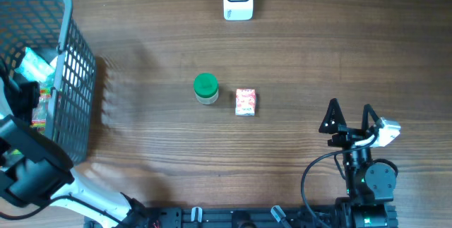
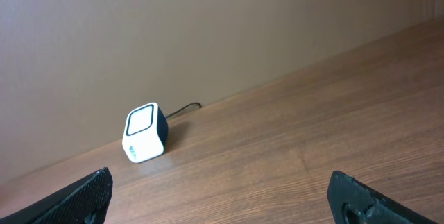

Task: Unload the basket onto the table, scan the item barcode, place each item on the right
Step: 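Grasp the Haribo candy bag in the basket with left gripper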

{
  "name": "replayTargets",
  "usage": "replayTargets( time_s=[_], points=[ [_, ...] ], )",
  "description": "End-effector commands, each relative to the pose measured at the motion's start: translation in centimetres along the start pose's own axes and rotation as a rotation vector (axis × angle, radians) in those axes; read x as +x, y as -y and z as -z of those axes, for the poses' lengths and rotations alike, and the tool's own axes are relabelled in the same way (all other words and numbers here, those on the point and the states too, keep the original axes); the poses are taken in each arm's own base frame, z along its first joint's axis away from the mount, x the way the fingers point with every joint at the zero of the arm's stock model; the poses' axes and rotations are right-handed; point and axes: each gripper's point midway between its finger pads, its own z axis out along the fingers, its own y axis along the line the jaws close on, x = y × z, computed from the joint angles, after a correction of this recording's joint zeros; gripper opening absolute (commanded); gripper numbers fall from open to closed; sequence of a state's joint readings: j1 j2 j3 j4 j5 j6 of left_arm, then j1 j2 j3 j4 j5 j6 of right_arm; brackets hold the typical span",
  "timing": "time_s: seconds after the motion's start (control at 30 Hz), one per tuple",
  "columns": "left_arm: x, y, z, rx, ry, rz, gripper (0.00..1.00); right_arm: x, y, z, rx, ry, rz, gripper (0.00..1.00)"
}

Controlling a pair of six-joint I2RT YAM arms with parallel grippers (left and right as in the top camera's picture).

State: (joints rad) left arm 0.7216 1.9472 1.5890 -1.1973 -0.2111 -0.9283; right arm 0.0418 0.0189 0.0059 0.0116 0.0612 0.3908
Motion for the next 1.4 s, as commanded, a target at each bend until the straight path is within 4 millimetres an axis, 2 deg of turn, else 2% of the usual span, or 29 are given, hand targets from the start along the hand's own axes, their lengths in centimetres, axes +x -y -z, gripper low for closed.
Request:
replayTargets(
  time_s=[0.0,0.13,0.2,0.23,0.27,0.3,0.37,0.43,0.5,0.6,0.7,0.73,0.8,0.83,0.9,0.93,1.0,1.03,1.07,1.1,1.13,1.17,1.23,1.27,1.33,1.37],
  points=[
    [0.8,-0.6,-3.2,0.002,-0.009,-0.042,1.0,-0.1,0.1,0.0,0.008,0.006,0.014,1.0],
    [2.7,-0.5,-7.4,0.045,-0.028,-0.04,1.0,-0.1,0.1,0.0,0.008,0.006,0.013,1.0],
    [3.7,-0.8,-8.9,0.054,-0.043,-0.043,0.99,-0.1,0.1,0.0,0.008,0.006,0.014,1.0],
    [4.2,-1.4,-9.6,0.041,-0.051,-0.046,0.71,-0.1,0.1,0.0,0.008,0.006,0.014,1.0],
    [4.6,-1.9,-9.9,0.027,-0.061,-0.049,0.21,-0.1,0.1,0.0,0.008,0.006,0.014,1.0],
    [4.8,-2.2,-9.9,0.018,-0.067,-0.051,0.04,-0.1,0.1,0.0,0.008,0.006,0.014,1.0],
    [4.8,-2.3,-9.5,0.018,-0.068,-0.054,0.04,-0.1,0.1,0.0,0.008,0.006,0.014,1.0],
    [4.0,-1.8,-7.4,0.043,-0.05,-0.048,0.04,-0.1,0.1,0.0,0.008,0.006,0.014,1.0],
    [2.7,-1.1,-4.4,0.091,-0.017,-0.037,0.04,-0.1,0.1,0.0,0.008,0.006,0.013,1.0],
    [0.0,0.3,3.7,0.242,0.069,-0.008,0.04,-0.1,0.1,0.0,0.008,0.006,0.014,1.0],
    [-1.9,0.6,14.6,0.474,0.17,0.022,0.04,-0.1,0.1,0.0,0.008,0.006,0.014,1.0],
    [-2.0,0.3,19.5,0.595,0.21,0.027,0.04,-0.1,0.1,0.0,0.008,0.006,0.014,1.0],
    [-1.1,-0.6,26.0,0.788,0.25,0.012,0.04,-0.1,0.1,0.0,0.008,0.006,0.014,1.0],
    [0.4,-1.1,29.4,0.908,0.258,-0.021,0.04,-0.1,0.1,0.0,0.008,0.006,0.014,1.0],
    [3.8,-2.1,33.0,1.038,0.238,-0.103,0.04,-0.1,0.1,0.0,0.008,0.006,0.014,1.0],
    [6.2,-2.5,34.3,1.081,0.217,-0.163,0.04,-0.1,0.1,0.0,0.008,0.006,0.013,1.0],
    [10.7,-2.7,35.3,1.115,0.17,-0.304,0.04,-0.1,0.1,0.0,0.008,0.006,0.014,1.0],
    [13.8,-2.4,35.7,1.13,0.145,-0.433,0.04,-0.1,0.1,0.0,0.008,0.006,0.014,1.0],
    [16.1,-2.1,35.7,1.134,0.121,-0.523,0.04,-0.1,0.1,0.0,0.008,0.006,0.014,1.0],
    [19.5,-1.7,35.6,1.135,0.072,-0.628,0.04,-0.1,0.1,0.0,0.008,0.006,0.014,1.0],
    [21.5,-1.4,35.4,1.131,0.046,-0.689,0.04,-0.1,0.1,0.0,0.008,0.006,0.014,1.0],
    [24.4,-0.8,34.9,1.116,0.025,-0.774,0.04,-0.1,0.1,0.0,0.008,0.006,0.014,1.0],
    [28.3,0.0,34.0,1.079,0.017,-0.881,0.04,-0.1,0.1,0.0,0.008,0.006,0.014,0.99],
    [31.0,0.5,33.2,1.049,0.009,-0.951,0.04,-0.1,0.1,0.0,0.008,0.006,0.013,1.0],
    [38.0,1.0,30.4,0.968,-0.043,-1.124,0.04,-0.1,0.1,0.0,0.008,0.006,0.014,1.0],
    [40.6,1.0,29.1,0.931,-0.059,-1.193,0.04,-0.1,0.1,0.0,0.008,0.006,0.014,1.0]
  ],
)
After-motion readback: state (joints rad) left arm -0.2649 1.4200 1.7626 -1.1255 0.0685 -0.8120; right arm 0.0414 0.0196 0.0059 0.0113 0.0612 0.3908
